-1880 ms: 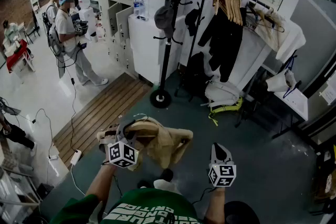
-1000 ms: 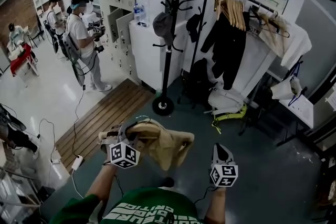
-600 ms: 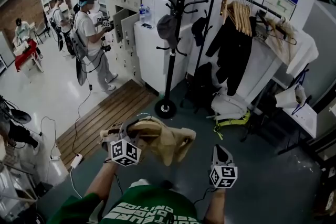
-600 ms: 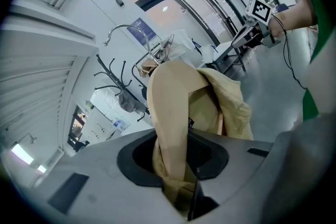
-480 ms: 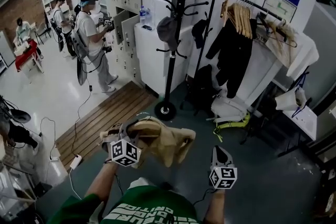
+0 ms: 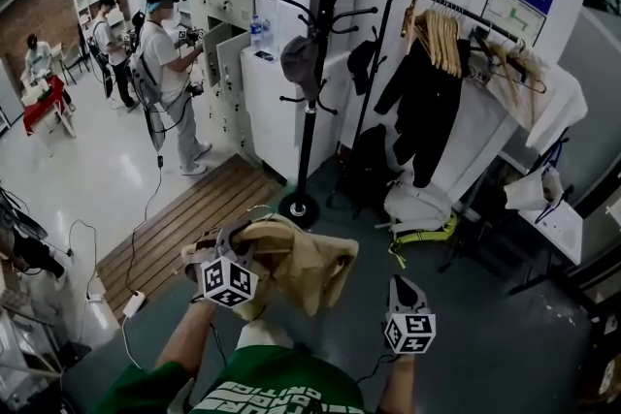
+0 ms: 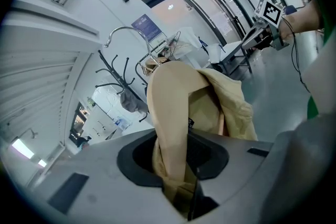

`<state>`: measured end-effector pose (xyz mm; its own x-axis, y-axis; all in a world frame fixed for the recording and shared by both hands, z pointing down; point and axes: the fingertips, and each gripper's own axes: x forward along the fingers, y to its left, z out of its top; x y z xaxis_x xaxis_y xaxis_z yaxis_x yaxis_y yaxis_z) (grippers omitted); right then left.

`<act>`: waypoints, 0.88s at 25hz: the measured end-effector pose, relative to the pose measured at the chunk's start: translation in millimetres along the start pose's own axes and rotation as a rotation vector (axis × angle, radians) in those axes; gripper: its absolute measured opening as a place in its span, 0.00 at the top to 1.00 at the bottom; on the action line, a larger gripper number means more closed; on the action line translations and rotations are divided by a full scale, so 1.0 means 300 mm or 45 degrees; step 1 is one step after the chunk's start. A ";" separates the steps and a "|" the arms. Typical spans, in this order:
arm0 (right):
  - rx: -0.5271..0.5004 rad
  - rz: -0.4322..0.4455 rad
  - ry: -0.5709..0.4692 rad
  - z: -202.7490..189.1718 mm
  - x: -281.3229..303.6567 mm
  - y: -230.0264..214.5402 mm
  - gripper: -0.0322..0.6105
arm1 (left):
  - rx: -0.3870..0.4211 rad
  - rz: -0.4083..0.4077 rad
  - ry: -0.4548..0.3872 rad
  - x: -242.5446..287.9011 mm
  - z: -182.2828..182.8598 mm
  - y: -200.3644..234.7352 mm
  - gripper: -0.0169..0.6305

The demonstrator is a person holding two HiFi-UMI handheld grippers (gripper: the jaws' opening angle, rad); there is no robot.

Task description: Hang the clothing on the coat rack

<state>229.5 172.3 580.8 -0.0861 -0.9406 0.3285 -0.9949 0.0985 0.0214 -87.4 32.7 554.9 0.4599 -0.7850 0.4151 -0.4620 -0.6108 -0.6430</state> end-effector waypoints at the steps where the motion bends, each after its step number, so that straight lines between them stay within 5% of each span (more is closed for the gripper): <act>1: -0.001 -0.002 0.004 -0.001 0.004 -0.007 0.94 | 0.001 -0.001 0.000 0.008 0.005 -0.001 0.82; 22: 0.018 -0.027 0.034 0.056 0.267 -0.080 0.94 | 0.038 -0.059 -0.061 0.319 0.068 0.137 0.82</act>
<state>245.5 89.2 590.7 -0.0635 -0.9335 0.3530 -0.9972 0.0736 0.0151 -46.8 -65.5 555.0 0.5167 -0.7495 0.4139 -0.4169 -0.6425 -0.6429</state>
